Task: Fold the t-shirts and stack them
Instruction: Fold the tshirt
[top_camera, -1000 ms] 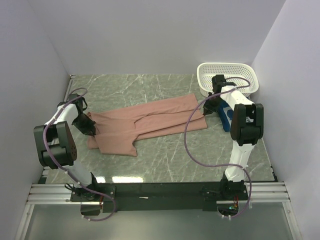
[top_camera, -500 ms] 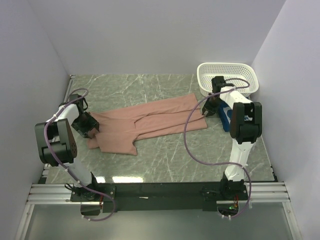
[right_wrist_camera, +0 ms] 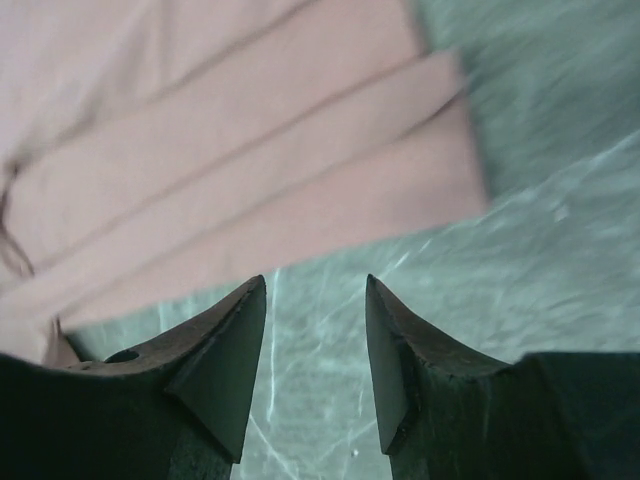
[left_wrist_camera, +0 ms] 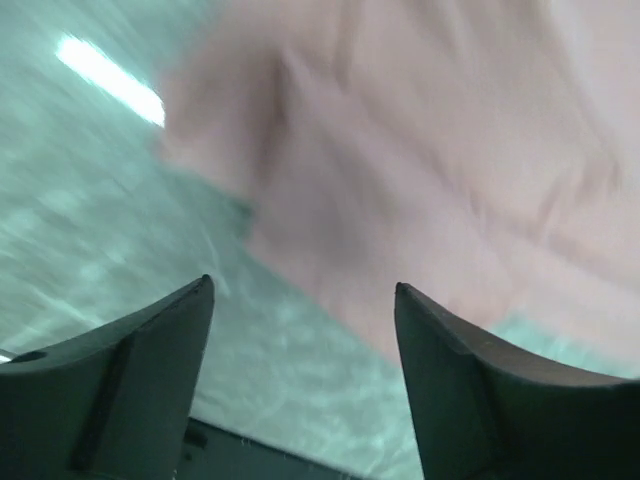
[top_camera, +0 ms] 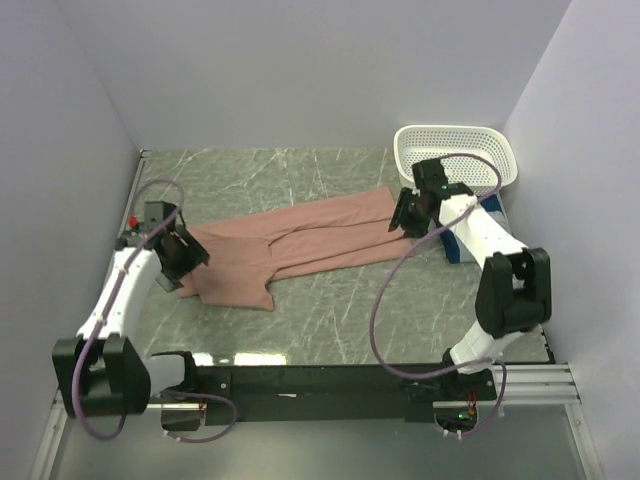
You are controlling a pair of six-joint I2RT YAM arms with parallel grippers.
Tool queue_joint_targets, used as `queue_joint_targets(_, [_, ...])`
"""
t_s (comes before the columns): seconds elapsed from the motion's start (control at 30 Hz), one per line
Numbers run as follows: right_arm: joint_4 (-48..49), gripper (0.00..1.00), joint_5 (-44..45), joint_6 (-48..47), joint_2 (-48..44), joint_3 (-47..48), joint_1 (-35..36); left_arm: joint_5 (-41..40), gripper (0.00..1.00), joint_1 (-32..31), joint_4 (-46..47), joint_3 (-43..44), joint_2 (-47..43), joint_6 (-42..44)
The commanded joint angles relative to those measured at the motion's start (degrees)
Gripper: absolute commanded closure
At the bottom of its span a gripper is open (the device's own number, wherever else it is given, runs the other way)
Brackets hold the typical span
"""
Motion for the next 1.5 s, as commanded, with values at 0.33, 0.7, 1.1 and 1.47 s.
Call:
queue_joint_targets(0.33, [8.7,0.47,-3.2,1.8,-17.4,-21.0,10.6,5.5,0.43,-17.6,10.2,-19.6,-12.8,-20.3])
queue_joint_targets(0.7, [10.7,0.47,-6.0,0.2,-19.5,-26.1,10.8,2.8,0.47,-22.9,20.1,-23.8,-7.6,-27.0])
queue_joint_targets(1.1, [10.9,0.47,-6.1,-0.8,-19.7,-27.8,10.8,1.3,0.94,-24.5,22.1,-24.2,-2.6,-27.9])
queue_joint_targets(1.47, [9.7,0.47,-6.3,-1.7,-19.6,-26.2,10.8,-3.8,0.99,-24.5,15.0,-10.5,-1.1,-23.4])
